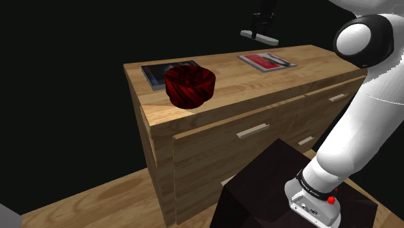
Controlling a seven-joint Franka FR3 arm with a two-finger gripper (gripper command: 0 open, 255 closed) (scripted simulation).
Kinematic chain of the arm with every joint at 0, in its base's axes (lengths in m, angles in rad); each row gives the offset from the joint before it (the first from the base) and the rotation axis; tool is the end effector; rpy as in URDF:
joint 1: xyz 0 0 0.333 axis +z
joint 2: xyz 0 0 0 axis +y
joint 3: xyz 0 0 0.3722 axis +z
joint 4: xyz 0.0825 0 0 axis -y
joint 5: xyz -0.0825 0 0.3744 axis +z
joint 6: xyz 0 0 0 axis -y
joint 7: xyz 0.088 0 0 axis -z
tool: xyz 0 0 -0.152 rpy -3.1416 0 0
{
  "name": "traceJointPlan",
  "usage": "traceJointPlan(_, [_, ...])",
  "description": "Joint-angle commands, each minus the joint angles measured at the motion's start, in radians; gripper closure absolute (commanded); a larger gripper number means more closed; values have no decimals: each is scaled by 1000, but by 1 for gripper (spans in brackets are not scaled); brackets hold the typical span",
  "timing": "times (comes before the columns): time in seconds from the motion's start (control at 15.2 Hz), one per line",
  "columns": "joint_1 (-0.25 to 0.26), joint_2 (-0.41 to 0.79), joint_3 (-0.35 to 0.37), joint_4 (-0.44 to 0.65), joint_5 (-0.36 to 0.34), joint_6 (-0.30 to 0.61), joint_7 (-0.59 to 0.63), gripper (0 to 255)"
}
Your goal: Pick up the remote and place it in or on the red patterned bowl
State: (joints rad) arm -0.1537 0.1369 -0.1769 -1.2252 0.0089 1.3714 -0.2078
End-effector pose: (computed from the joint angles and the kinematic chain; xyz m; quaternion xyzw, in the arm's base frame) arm 0.5431 -0.1746 0.6986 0.9982 -0.0596 0.0035 0.0089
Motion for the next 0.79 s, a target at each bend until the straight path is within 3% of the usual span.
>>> traceJointPlan(0.0, [-2,14,-1,43,3,-29,-1,255])
traceJointPlan(0.73, [152,-135,125,-139,-27,2,270,255])
